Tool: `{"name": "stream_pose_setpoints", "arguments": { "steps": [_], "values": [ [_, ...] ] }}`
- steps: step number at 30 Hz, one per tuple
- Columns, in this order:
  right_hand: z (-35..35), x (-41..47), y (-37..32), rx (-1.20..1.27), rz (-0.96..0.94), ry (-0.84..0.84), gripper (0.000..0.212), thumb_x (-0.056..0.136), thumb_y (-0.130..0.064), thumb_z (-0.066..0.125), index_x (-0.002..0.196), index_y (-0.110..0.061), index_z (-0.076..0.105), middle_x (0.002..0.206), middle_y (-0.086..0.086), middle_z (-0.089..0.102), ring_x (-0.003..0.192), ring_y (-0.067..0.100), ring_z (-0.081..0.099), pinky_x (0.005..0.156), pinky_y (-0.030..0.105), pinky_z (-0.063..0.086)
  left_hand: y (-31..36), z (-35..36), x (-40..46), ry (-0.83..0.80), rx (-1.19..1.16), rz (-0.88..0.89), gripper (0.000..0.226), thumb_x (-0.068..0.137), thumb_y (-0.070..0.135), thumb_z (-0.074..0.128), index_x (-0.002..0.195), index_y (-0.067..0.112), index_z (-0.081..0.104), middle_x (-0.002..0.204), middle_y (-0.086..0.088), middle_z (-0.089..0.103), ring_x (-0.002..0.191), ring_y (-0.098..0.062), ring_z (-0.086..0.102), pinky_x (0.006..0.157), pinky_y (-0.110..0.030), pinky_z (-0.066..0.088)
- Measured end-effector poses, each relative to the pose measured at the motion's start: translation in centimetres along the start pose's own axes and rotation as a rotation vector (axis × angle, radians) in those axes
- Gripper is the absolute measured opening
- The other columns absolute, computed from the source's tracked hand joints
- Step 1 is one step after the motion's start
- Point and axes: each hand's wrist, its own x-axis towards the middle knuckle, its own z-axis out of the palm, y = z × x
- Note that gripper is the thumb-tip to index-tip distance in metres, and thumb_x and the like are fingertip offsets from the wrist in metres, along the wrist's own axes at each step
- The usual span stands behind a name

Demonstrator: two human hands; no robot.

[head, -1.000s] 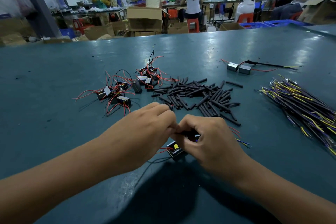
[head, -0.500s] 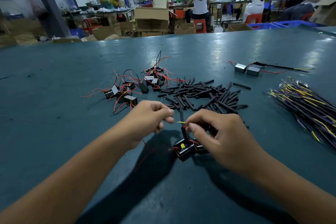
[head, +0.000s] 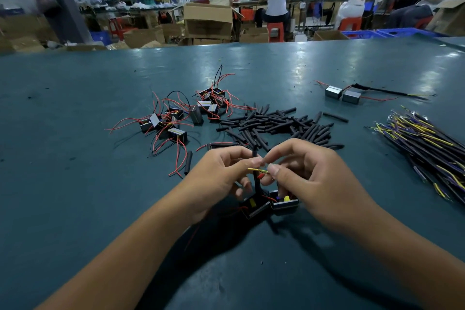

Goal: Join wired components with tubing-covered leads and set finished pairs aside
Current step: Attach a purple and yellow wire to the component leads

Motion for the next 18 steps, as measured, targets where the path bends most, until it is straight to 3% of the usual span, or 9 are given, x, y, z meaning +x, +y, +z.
{"name": "stream_pose_setpoints", "arguments": {
  "steps": [2,6,13,18],
  "values": [
    [-0.2,0.2,-0.2,0.083,0.057,-0.016,0.010,0.095,-0.009,0.064,0.096,-0.019,0.065,0.077,0.005,0.075,0.060,0.015,0.061,0.059,0.026,0.053,0.1,-0.1,0.0,-0.037,-0.045,-0.005,0.019,0.095,0.030,0.064,0.090,0.014,0.072,0.079,-0.007,0.067,0.061,-0.016,0.055,0.053,-0.029,0.041],
    [-0.4,0.3,-0.4,0.174,0.144,-0.032,0.008,0.096,-0.006,0.061,0.098,-0.013,0.063,0.074,0.010,0.073,0.058,0.014,0.055,0.056,0.020,0.046,0.3,-0.8,-0.2,-0.131,-0.078,-0.017,0.038,0.091,0.038,0.065,0.104,0.003,0.067,0.095,-0.015,0.069,0.070,-0.020,0.058,0.059,-0.028,0.047],
    [-0.4,0.3,-0.4,0.307,0.261,-0.053,0.016,0.098,-0.009,0.058,0.096,-0.014,0.073,0.075,0.005,0.072,0.059,0.011,0.050,0.051,0.014,0.041,0.1,-1.0,-0.5,-0.195,-0.058,0.031,0.038,0.088,0.020,0.065,0.116,-0.006,0.060,0.100,-0.014,0.065,0.074,-0.016,0.058,0.066,-0.025,0.051],
    [-0.6,0.4,-0.5,0.424,0.294,-0.128,0.023,0.098,-0.007,0.057,0.095,-0.016,0.078,0.078,0.006,0.068,0.059,0.009,0.050,0.052,0.015,0.038,0.2,-0.7,-0.7,-0.220,-0.063,0.057,0.022,0.089,0.012,0.061,0.108,0.001,0.062,0.091,-0.006,0.066,0.072,-0.014,0.057,0.067,-0.024,0.049]
  ]
}}
